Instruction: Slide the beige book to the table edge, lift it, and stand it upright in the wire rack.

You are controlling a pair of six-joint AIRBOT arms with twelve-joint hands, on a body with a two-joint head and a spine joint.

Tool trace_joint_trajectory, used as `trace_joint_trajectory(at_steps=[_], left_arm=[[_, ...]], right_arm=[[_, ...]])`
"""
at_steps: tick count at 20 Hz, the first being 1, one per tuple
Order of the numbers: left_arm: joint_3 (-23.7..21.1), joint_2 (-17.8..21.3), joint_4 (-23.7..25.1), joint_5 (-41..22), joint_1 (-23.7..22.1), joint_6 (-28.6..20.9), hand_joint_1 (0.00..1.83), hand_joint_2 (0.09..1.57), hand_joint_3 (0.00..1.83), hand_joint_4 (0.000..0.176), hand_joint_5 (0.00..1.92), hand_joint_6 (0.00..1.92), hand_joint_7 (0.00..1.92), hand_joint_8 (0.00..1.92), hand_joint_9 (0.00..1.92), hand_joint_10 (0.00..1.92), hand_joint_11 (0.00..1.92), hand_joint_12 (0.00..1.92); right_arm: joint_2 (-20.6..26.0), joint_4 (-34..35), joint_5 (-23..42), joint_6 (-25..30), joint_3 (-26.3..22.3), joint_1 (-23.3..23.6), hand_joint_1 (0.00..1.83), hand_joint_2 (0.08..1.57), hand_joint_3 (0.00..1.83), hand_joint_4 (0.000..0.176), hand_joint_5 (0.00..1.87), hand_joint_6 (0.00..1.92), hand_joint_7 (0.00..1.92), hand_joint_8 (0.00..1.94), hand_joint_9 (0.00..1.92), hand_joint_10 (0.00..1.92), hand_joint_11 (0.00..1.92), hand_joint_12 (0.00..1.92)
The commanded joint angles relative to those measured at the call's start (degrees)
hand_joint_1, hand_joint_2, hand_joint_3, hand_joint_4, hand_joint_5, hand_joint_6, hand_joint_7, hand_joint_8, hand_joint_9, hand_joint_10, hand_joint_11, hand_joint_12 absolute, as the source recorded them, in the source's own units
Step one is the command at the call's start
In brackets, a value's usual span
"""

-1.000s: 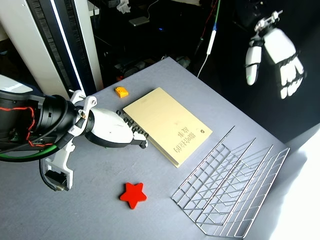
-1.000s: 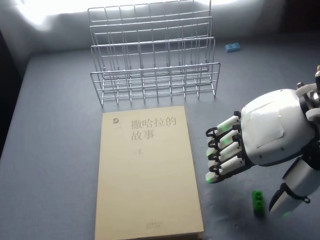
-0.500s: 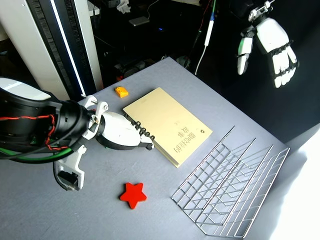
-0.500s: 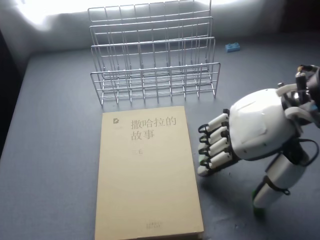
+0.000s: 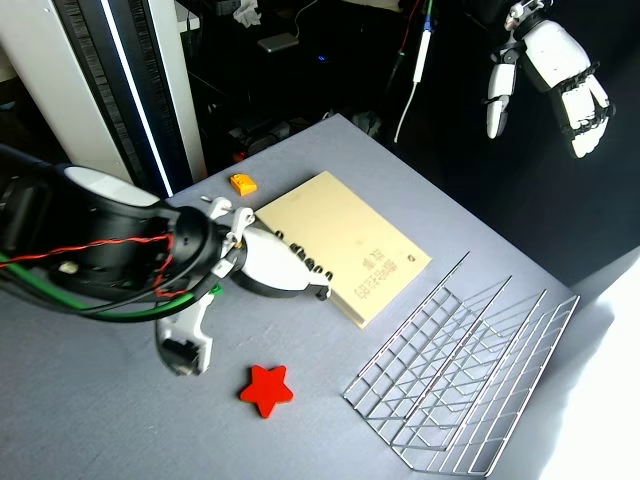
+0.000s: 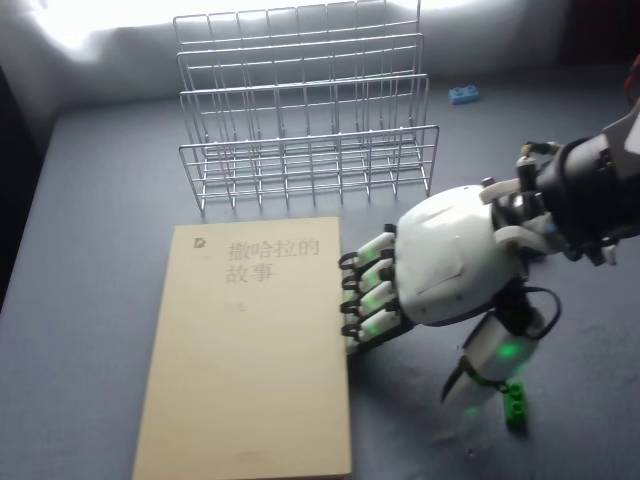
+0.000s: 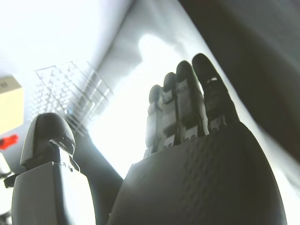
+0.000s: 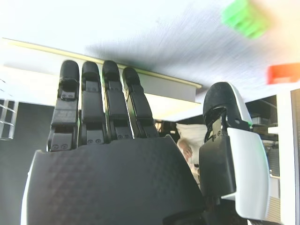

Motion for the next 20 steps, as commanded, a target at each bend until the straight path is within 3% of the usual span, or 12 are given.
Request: trace_joint_trajectory(at_steps=[1, 3, 7, 9, 12, 16, 18, 20], left_arm=[[0.14, 0.12, -2.80, -7.09, -0.09, -0.01, 0.60, 1.01, 0.00, 0.000, 0.25, 0.00, 0.24, 0.00, 0.25, 0.00, 0.00, 0.70], [-0.25, -0.16, -7.21, -8.18, 0.26, 0.49, 0.61, 1.01, 0.00, 0.000, 0.24, 0.00, 0.23, 0.00, 0.24, 0.00, 0.00, 0.71], [-1.44, -0.62, -19.34, -11.10, 2.54, 0.96, 0.68, 0.99, 0.00, 0.000, 0.28, 0.00, 0.28, 0.00, 0.28, 0.00, 0.00, 0.78], [-1.47, -0.63, -21.03, -9.10, 2.65, 0.70, 0.70, 0.99, 0.00, 0.000, 0.28, 0.00, 0.28, 0.00, 0.28, 0.00, 0.00, 0.78], [-2.08, -0.78, -25.54, -7.56, 4.14, -6.20, 0.74, 1.00, 0.00, 0.000, 0.30, 0.01, 0.29, 0.01, 0.30, 0.01, 0.00, 0.77], [-3.03, -1.18, -30.73, -7.53, 6.54, -19.27, 0.81, 1.01, 0.00, 0.000, 0.34, 0.00, 0.35, 0.00, 0.36, 0.01, 0.00, 0.88], [-3.03, -1.09, -33.56, -5.71, 6.78, -22.60, 0.82, 1.03, 0.01, 0.000, 0.36, 0.01, 0.37, 0.01, 0.39, 0.02, 0.03, 0.91], [-2.49, -1.01, -39.56, -0.77, 6.63, -22.78, 0.85, 1.02, 0.00, 0.000, 0.40, 0.02, 0.40, 0.02, 0.42, 0.03, 0.07, 0.93]], right_arm=[[-0.27, 2.35, -2.71, 0.27, 0.15, 0.69, 0.09, 1.15, 0.00, 0.000, 0.15, 0.00, 0.18, 0.00, 0.16, 0.00, 0.00, 0.48], [-1.81, 2.35, -3.76, 0.24, 1.01, 0.66, 0.07, 1.16, 0.00, 0.000, 0.13, 0.00, 0.16, 0.00, 0.14, 0.00, 0.00, 0.41], [-5.93, 2.35, -3.97, -0.25, 4.74, 1.03, 0.07, 1.16, 0.00, 0.000, 0.14, 0.00, 0.17, 0.00, 0.15, 0.00, 0.00, 0.44], [-7.24, 2.36, -4.06, -0.28, 6.31, 1.30, 0.05, 1.16, 0.00, 0.000, 0.13, 0.00, 0.17, 0.00, 0.15, 0.00, 0.00, 0.43], [-8.86, 2.37, -5.98, -0.11, 6.88, 1.74, 0.05, 1.16, 0.00, 0.000, 0.15, 0.00, 0.18, 0.00, 0.16, 0.00, 0.00, 0.45], [-10.85, 2.37, -5.80, 0.33, 6.86, 2.27, 0.06, 1.17, 0.00, 0.000, 0.16, 0.00, 0.18, 0.00, 0.16, 0.00, 0.00, 0.45], [-11.95, 2.38, -5.86, 1.07, 6.72, 2.17, 0.07, 1.16, 0.00, 0.000, 0.17, 0.00, 0.18, 0.00, 0.16, 0.00, 0.00, 0.45], [-12.87, 2.38, -6.12, 1.21, 6.19, 1.97, 0.08, 1.16, 0.00, 0.000, 0.18, 0.00, 0.20, 0.00, 0.18, 0.00, 0.00, 0.53]])
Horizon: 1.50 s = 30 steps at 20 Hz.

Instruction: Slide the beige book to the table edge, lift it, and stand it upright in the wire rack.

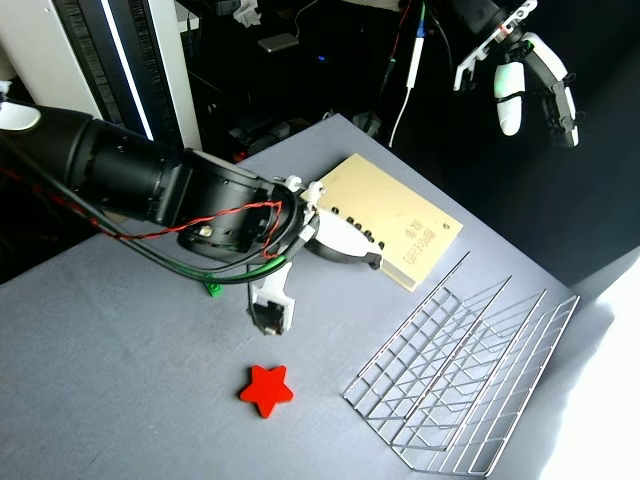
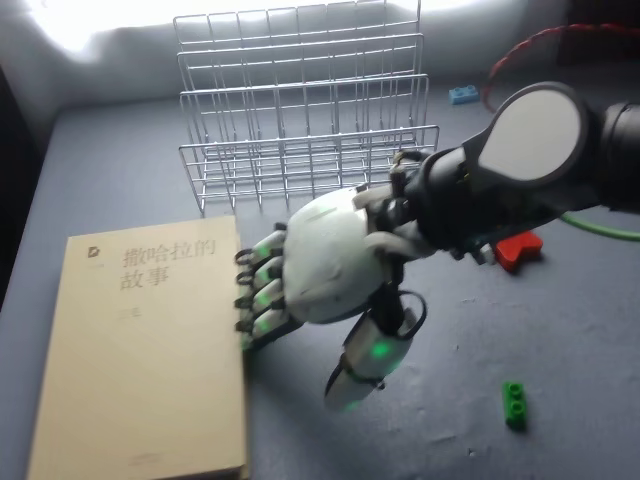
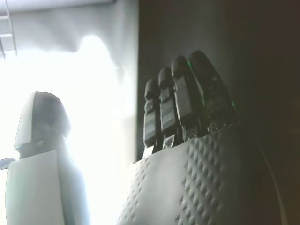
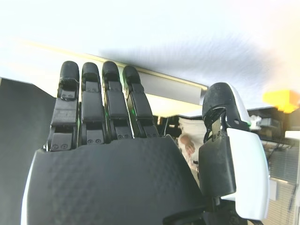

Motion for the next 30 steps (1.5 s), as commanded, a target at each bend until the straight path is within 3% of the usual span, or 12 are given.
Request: trace_joint_trajectory(at_steps=[1, 11, 13, 19, 28, 30], left_arm=[[0.84, 0.64, -2.25, -1.29, -0.26, -0.51, 0.85, 1.03, 0.00, 0.000, 0.40, 0.01, 0.41, 0.02, 0.43, 0.02, 0.07, 0.93], [2.80, 1.02, -1.25, 15.34, -0.19, -0.56, 0.83, 1.04, 0.00, 0.000, 0.40, 0.00, 0.40, 0.00, 0.40, 0.00, 0.03, 0.97], [3.15, 1.03, -1.44, 18.63, -0.15, -2.70, 0.80, 1.05, 0.00, 0.000, 0.37, 0.00, 0.38, 0.00, 0.38, 0.00, 0.00, 0.97], [5.52, -0.12, -9.05, 29.27, -0.50, -2.94, 0.80, 1.05, 0.00, 0.000, 0.37, 0.00, 0.38, 0.01, 0.40, 0.01, 0.02, 0.97], [9.32, -1.50, -5.58, 32.26, -1.31, -2.93, 0.82, 1.03, 0.00, 0.000, 0.38, 0.00, 0.40, 0.00, 0.40, 0.01, 0.04, 0.97], [9.75, -1.63, -6.42, 32.13, -1.64, -7.31, 0.81, 1.03, 0.00, 0.000, 0.37, 0.00, 0.38, 0.00, 0.38, 0.00, 0.02, 0.97]], right_arm=[[-0.36, 2.21, -1.82, 0.31, -0.18, 0.55, 0.06, 1.16, 0.00, 0.000, 0.16, 0.00, 0.18, 0.00, 0.17, 0.00, 0.00, 0.57], [-4.93, 2.21, -4.86, -1.28, 3.45, 0.40, 0.06, 1.17, 0.00, 0.000, 0.15, 0.00, 0.18, 0.00, 0.17, 0.01, 0.00, 0.51], [-5.73, 2.19, -5.27, -1.86, 3.91, 0.43, 0.05, 1.17, 0.00, 0.000, 0.15, 0.00, 0.18, 0.00, 0.17, 0.00, 0.00, 0.53], [-8.55, 2.21, -6.20, -1.49, 3.88, 1.11, 0.04, 1.18, 0.00, 0.000, 0.16, 0.00, 0.18, 0.00, 0.17, 0.00, 0.00, 0.50], [-9.80, 2.21, -8.72, -0.67, 3.90, 1.49, 0.09, 1.18, 0.00, 0.000, 0.16, 0.00, 0.18, 0.00, 0.17, 0.00, 0.00, 0.48], [-10.21, 2.21, -8.72, -0.64, 3.88, 1.48, 0.08, 1.17, 0.00, 0.000, 0.17, 0.00, 0.19, 0.00, 0.17, 0.00, 0.00, 0.51]])
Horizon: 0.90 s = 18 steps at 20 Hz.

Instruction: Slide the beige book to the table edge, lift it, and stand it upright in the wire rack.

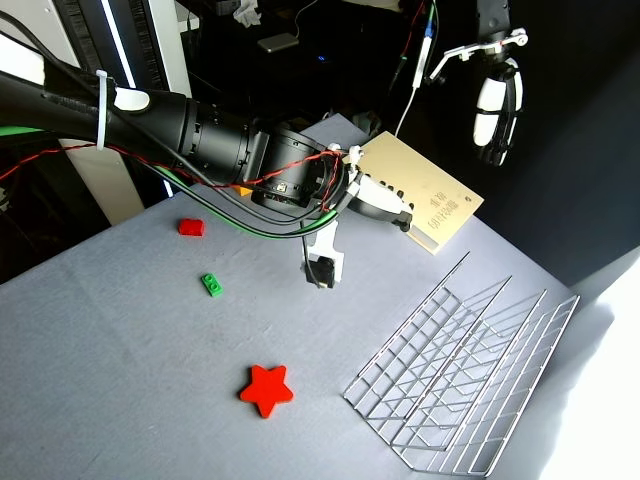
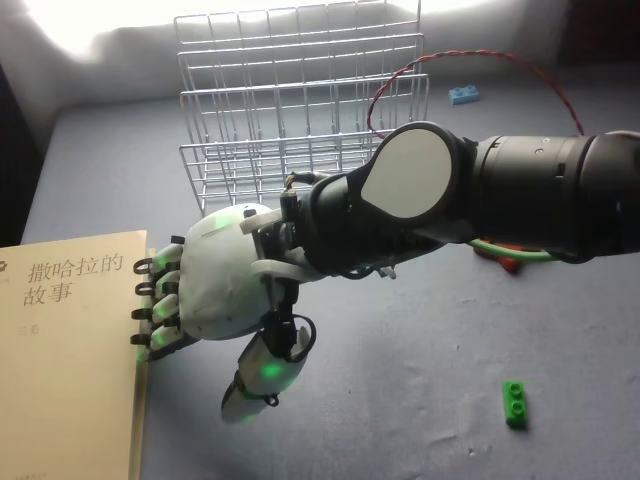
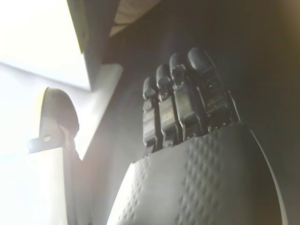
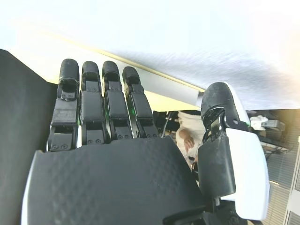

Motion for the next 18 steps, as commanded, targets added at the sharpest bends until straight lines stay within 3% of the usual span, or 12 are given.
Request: trace_joint_trajectory(at_steps=[1, 2, 8, 18], left_arm=[[0.77, 0.35, -0.65, -3.92, -0.58, -2.06, 0.81, 1.03, 0.00, 0.000, 0.38, 0.00, 0.39, 0.00, 0.38, 0.00, 0.01, 0.97], [0.92, 0.30, -0.94, -4.38, -0.77, -4.00, 0.82, 1.03, 0.00, 0.000, 0.37, 0.00, 0.38, 0.00, 0.37, 0.00, 0.01, 0.97], [2.38, 0.31, -10.48, -3.25, 1.72, -4.12, 0.78, 1.05, 0.00, 0.000, 0.34, 0.00, 0.37, 0.00, 0.35, 0.00, 0.00, 0.93], [4.59, -2.56, -11.44, -2.26, 5.53, -3.71, 0.79, 1.03, 0.00, 0.000, 0.36, 0.01, 0.37, 0.00, 0.37, 0.00, 0.01, 0.92]], right_arm=[[-0.17, 1.86, -2.10, 0.25, -0.05, 0.85, 0.10, 1.17, 0.00, 0.000, 0.18, 0.00, 0.21, 0.00, 0.19, 0.01, 0.00, 0.54], [-0.42, 1.86, -2.29, 0.25, -0.05, 0.85, 0.08, 1.17, 0.00, 0.000, 0.19, 0.00, 0.21, 0.00, 0.20, 0.01, 0.00, 0.57], [-1.37, 1.86, -2.50, 0.70, -0.37, 0.95, 0.07, 1.18, 0.00, 0.000, 0.17, 0.00, 0.18, 0.00, 0.18, 0.00, 0.00, 0.57], [-2.05, 1.87, -3.67, 2.02, -2.43, 0.98, 0.07, 1.18, 0.00, 0.000, 0.17, 0.00, 0.19, 0.00, 0.18, 0.00, 0.00, 0.54]])
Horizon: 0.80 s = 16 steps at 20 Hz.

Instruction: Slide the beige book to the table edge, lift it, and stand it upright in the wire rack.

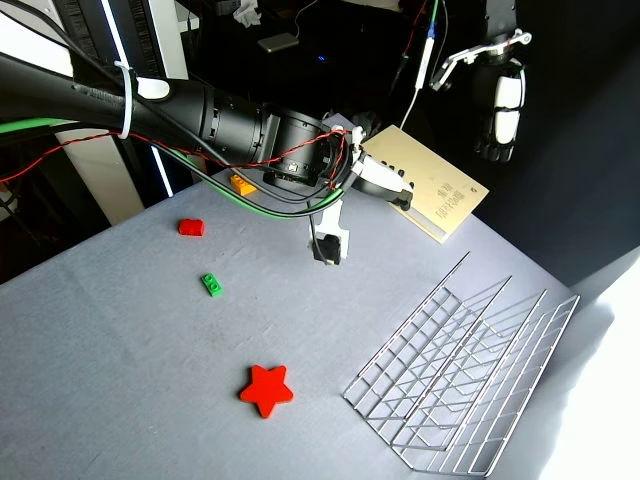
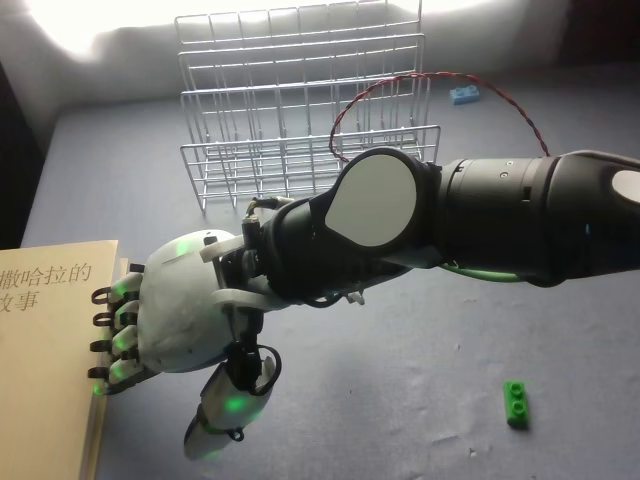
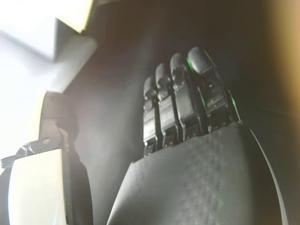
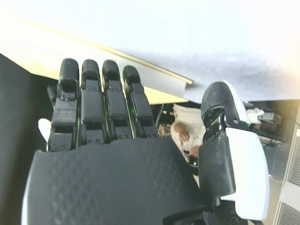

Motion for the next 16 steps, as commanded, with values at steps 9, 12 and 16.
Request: trace_joint_trajectory(at_steps=[9, 12, 16], left_arm=[[4.36, -3.10, -0.69, -3.50, 0.81, -0.29, 0.77, 1.04, 0.00, 0.000, 0.35, 0.00, 0.35, 0.00, 0.36, 0.00, 0.00, 0.93], [4.50, -2.86, -0.95, -3.23, 0.70, -0.41, 0.79, 1.04, 0.00, 0.000, 0.35, 0.00, 0.36, 0.00, 0.36, 0.00, 0.00, 0.92], [4.80, -3.18, -0.46, -3.55, 0.45, -0.40, 0.79, 1.04, 0.00, 0.000, 0.36, 0.00, 0.38, 0.00, 0.37, 0.00, 0.00, 0.94]], right_arm=[[0.43, 1.86, -2.67, -0.03, -0.37, 0.59, 0.08, 1.18, 0.00, 0.000, 0.17, 0.00, 0.18, 0.00, 0.17, 0.00, 0.00, 0.50], [1.20, 1.86, -2.75, -0.05, -0.90, 0.15, 0.10, 1.17, 0.00, 0.000, 0.18, 0.01, 0.20, 0.00, 0.19, 0.01, 0.00, 0.57], [2.67, 1.85, -2.74, -0.46, -1.08, -0.26, 0.11, 1.17, 0.00, 0.000, 0.17, 0.00, 0.18, 0.00, 0.17, 0.00, 0.00, 0.51]])
